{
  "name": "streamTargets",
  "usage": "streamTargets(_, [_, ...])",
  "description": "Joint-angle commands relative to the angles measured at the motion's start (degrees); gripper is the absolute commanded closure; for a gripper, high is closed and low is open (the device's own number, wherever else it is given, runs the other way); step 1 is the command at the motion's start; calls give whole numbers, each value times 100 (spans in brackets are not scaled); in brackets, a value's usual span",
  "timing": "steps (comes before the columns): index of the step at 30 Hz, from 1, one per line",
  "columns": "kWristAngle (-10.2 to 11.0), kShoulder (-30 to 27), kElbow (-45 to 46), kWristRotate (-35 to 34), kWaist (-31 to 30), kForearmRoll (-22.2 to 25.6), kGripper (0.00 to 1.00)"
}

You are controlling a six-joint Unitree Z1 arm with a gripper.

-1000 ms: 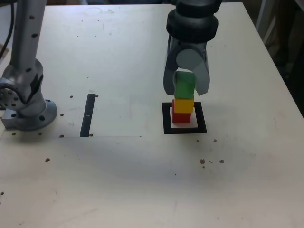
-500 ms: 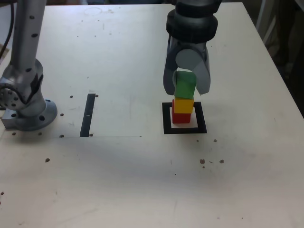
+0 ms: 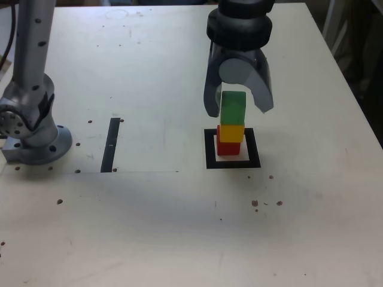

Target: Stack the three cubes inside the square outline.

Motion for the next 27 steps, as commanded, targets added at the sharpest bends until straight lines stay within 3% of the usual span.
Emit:
streamTargets(1, [5, -76, 20, 5, 11, 19, 0])
streamTargets(9, [10, -345, 40, 6, 12, 295, 0])
streamTargets(16, [78, -1178, 293, 68, 94, 701, 0])
streamTargets(27, [57, -2189, 2104, 68, 116, 507, 0])
